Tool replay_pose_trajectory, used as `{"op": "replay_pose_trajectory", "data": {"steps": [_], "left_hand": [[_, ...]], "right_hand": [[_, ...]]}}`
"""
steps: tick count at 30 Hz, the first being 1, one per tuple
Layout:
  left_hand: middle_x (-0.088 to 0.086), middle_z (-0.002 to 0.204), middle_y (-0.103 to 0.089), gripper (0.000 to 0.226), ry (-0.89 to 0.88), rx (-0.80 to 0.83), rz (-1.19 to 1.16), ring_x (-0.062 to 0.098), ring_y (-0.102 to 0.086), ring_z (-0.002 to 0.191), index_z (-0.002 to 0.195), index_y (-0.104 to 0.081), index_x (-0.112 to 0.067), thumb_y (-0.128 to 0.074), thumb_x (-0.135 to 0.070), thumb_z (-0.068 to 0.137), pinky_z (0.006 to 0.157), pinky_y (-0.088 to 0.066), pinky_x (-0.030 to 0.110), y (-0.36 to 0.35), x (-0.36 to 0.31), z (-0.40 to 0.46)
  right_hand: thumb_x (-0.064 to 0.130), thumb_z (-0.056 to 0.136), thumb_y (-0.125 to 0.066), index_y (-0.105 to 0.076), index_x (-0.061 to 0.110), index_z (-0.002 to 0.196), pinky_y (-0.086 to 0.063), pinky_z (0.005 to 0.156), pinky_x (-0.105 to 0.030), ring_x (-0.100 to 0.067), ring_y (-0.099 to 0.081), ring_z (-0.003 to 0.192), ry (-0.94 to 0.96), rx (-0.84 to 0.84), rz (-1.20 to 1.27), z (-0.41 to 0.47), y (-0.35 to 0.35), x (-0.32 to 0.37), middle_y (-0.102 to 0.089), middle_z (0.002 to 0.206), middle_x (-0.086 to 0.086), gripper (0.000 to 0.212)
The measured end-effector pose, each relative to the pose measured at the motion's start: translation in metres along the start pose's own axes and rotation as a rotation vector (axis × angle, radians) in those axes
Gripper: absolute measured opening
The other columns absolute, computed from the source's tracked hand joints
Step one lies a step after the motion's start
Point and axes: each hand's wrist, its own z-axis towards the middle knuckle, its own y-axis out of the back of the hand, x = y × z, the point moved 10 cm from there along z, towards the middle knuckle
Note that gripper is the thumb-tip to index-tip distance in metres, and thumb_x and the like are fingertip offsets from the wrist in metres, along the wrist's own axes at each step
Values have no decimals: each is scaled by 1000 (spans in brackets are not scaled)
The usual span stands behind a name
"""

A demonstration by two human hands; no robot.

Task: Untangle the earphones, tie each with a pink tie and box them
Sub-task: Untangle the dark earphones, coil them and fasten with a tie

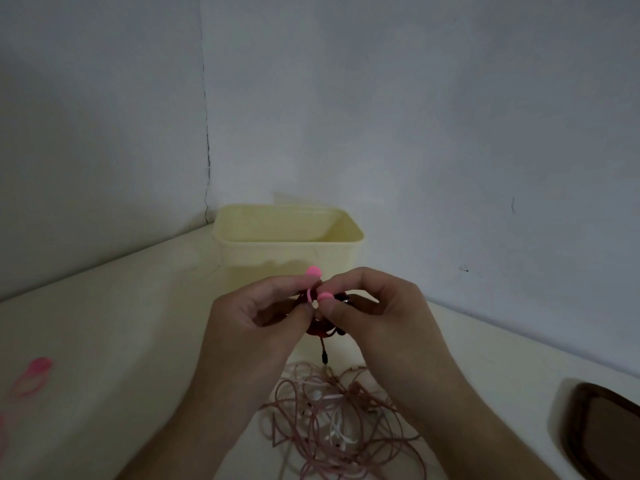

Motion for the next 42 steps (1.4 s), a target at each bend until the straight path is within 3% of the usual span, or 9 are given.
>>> {"op": "replay_pose_trajectory", "data": {"steps": [5,8,10,14,22,27,32,37,42], "left_hand": [[-8,105,-81,42,-9,30,89,18,-79,89,104,-84,-27,-72,10,88,83,-65,36,-4,-4,-2],[-7,97,-82,44,-8,44,148,20,-79,85,99,-84,-30,-71,10,89,86,-62,54,-7,-4,-4],[-9,94,-82,45,-12,43,184,19,-79,83,98,-83,-36,-73,7,88,87,-61,58,-7,-4,-4],[-10,95,-81,46,-45,67,231,16,-77,85,100,-81,-40,-75,4,88,84,-63,48,-9,-4,-4],[-12,99,-80,40,-84,107,242,9,-75,100,106,-75,-27,-69,10,89,87,-56,30,-14,-7,-8],[-13,102,-80,44,-89,89,244,9,-74,104,110,-75,-29,-69,10,90,91,-56,34,-12,-7,-8],[-13,105,-80,45,-100,96,243,11,-75,105,111,-77,-29,-68,9,91,94,-59,41,-15,-7,-10],[-9,100,-81,49,-120,89,246,15,-76,101,99,-81,-35,-68,11,90,89,-56,32,-13,-9,-9],[-9,98,-81,45,-79,92,215,14,-76,99,97,-81,-34,-69,9,91,86,-55,30,-13,-4,-9]], "right_hand": [[2,88,-79,-78,27,82,-58,89,-40,-17,-72,97,173,-113,-257,0,6,14,-74,98,7,26],[8,94,-74,-72,28,84,-55,81,-28,-12,-70,90,156,-110,-316,-2,6,12,-76,94,13,23],[8,97,-71,-71,25,85,-51,71,-15,-9,-69,83,122,-104,-311,-2,6,10,-77,88,14,21],[7,99,-70,-70,22,85,-52,66,-13,-7,-71,76,73,-101,-317,0,9,6,-76,82,9,20],[7,96,-75,-67,27,90,-57,62,-22,-10,-72,64,69,-74,-313,-1,7,7,-75,74,5,22],[15,98,-74,-67,31,95,-57,63,-22,-11,-72,64,119,-80,-336,-2,8,12,-75,72,6,18],[14,97,-71,-64,31,92,-58,66,-33,-17,-71,65,188,-139,-384,-5,9,15,-72,68,3,19],[17,94,-78,-68,25,90,-52,57,-18,-11,-70,60,104,-130,-309,-2,13,9,-74,70,4,13],[25,96,-76,-66,22,83,-51,58,-17,-6,-66,62,83,-90,-346,0,10,9,-71,73,4,16]]}}
